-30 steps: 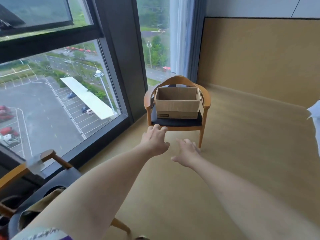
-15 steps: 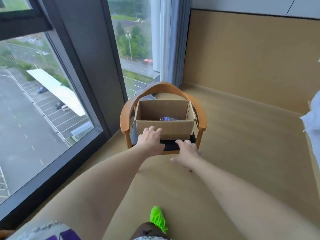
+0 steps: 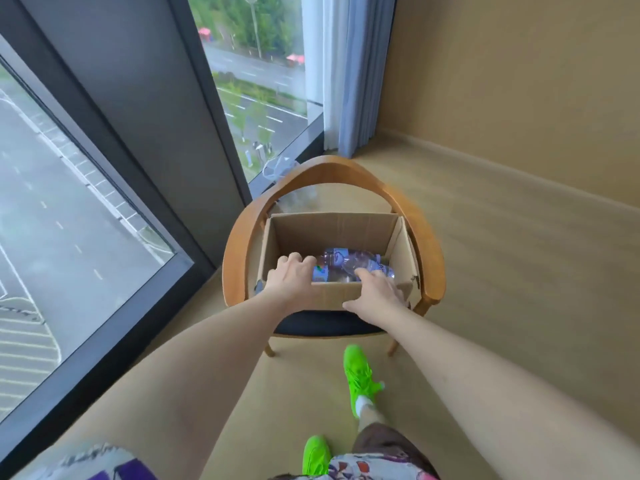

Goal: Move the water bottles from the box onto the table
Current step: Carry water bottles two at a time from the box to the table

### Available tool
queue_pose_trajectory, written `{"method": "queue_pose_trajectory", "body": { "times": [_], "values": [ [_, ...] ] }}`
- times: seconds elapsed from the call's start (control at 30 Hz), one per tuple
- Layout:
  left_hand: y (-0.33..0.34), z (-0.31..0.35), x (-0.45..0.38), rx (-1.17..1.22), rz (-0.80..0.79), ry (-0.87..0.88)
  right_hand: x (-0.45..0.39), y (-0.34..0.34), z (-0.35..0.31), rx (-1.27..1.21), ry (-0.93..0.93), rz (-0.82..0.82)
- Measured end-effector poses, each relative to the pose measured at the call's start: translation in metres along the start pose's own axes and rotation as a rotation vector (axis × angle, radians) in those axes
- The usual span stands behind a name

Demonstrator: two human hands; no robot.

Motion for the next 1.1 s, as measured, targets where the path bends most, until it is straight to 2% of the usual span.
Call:
{"method": "queue_pose_trajectory", "body": {
  "times": [0.17, 0.27, 0.5, 0.7, 0.87, 1.0, 1.1],
  "values": [
    [0.013, -0.051, -0.069, 0.051, -0.032, -0.127, -0.1, -0.006, -0.037, 0.027, -0.01, -0.068],
    [0.034, -0.071, -0.108, 0.088, -0.11, -0.217, -0.154, -0.001, -0.048, 0.046, 0.01, -0.121],
    [0.099, -0.074, -0.185, 0.151, -0.31, -0.225, -0.234, 0.055, -0.021, 0.103, 0.104, -0.331],
    [0.157, -0.06, -0.221, 0.233, -0.41, -0.222, -0.277, 0.089, -0.002, 0.216, 0.132, -0.325],
    [0.192, -0.066, -0.214, 0.3, -0.552, -0.196, -0.289, 0.113, 0.005, 0.275, 0.091, -0.288],
    [0.206, -0.084, -0.193, 0.211, -0.629, -0.118, -0.3, 0.122, 0.002, 0.296, 0.068, -0.232],
    [0.213, -0.091, -0.188, 0.137, -0.625, -0.023, -0.309, 0.126, -0.004, 0.304, 0.063, -0.215]
  ]
}}
Point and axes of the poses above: each hand's wrist, its own x-axis away from the middle knuckle, its own y-axis out of the palm, z = x × y, the point moved 7 cm from there along -x, towards the middle knuckle, and after that the axes turned 15 degrees about y, right-handed, at the moved point
